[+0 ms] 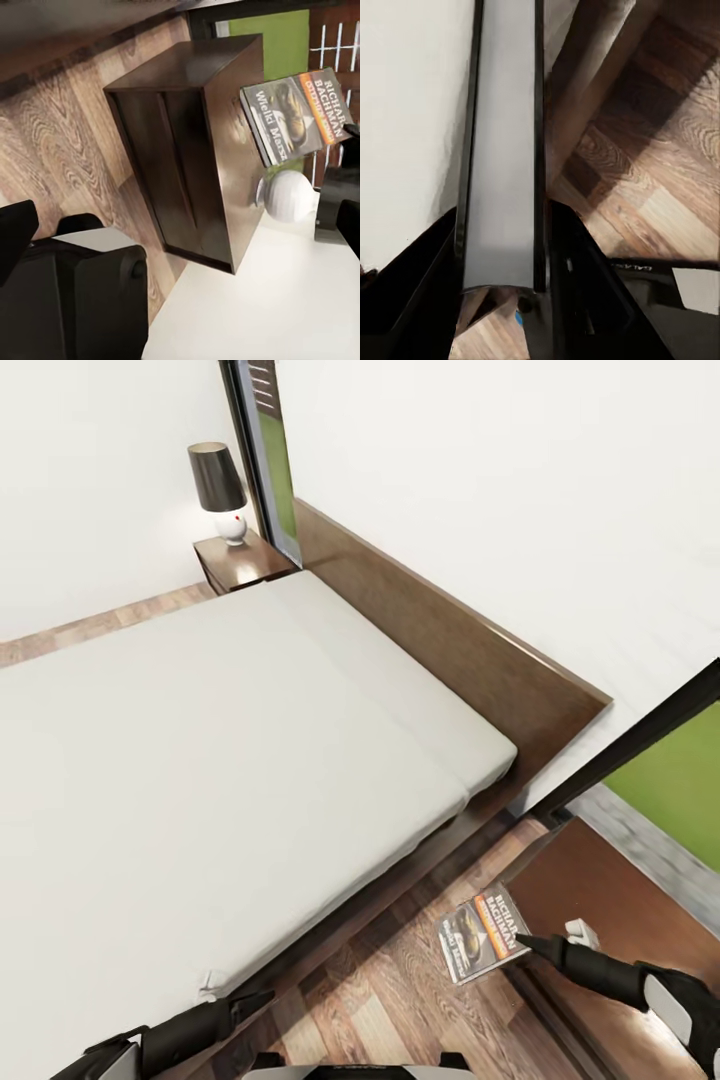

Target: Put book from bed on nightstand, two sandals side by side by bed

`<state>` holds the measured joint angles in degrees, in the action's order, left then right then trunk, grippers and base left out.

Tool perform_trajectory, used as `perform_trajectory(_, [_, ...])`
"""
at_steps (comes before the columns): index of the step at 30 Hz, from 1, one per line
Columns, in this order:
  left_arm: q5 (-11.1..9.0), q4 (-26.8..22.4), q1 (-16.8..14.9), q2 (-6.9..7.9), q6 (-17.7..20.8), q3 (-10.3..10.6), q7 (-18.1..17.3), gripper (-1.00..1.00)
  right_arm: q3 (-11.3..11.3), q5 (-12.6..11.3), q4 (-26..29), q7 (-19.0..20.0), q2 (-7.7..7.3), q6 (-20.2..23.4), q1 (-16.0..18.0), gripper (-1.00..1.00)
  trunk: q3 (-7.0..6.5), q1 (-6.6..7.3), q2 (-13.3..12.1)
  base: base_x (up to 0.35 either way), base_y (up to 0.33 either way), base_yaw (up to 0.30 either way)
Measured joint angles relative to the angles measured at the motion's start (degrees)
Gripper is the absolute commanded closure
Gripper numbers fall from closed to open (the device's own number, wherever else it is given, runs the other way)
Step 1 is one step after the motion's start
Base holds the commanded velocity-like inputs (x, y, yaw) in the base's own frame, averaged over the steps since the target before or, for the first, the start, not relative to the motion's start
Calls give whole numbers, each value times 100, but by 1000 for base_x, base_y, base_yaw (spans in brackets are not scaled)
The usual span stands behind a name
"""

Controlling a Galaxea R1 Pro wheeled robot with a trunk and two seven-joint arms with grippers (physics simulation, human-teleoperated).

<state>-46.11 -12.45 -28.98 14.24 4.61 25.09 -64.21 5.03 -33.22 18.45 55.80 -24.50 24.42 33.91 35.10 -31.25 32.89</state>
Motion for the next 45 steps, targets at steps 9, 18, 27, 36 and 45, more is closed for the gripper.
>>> perform_trajectory(9, [9, -1, 1, -70, 0, 9, 3, -100, 10, -32, 2747, 111, -38, 1714, -2, 100, -83, 0, 0, 0, 0, 0])
perform_trajectory(18, [9, 8, 1, -100, 0, 9, 4, -100, 32, 14, 2753, 97, -19, 1715, -2, 100, -129, 0, 0, 0, 0, 0])
perform_trajectory(27, [9, 16, 1, -112, 0, 10, 11, -100, 37, 27, 2677, 95, -2, 1678, -3, 100, -204, 0, 0, 0, 0, 0])
perform_trajectory(36, [9, 17, 1, -143, 0, 9, 19, -100, 39, 40, 2373, 84, 4, 1675, -2, 100, -289, 0, 0, 0, 0, 0])
perform_trajectory(45, [11, 49, 1, -202, 0, 16, 20, -100, 50, 50, 2228, 74, 5, 1661, -2, 100, -374, 0, 0, 0, 0, 0])
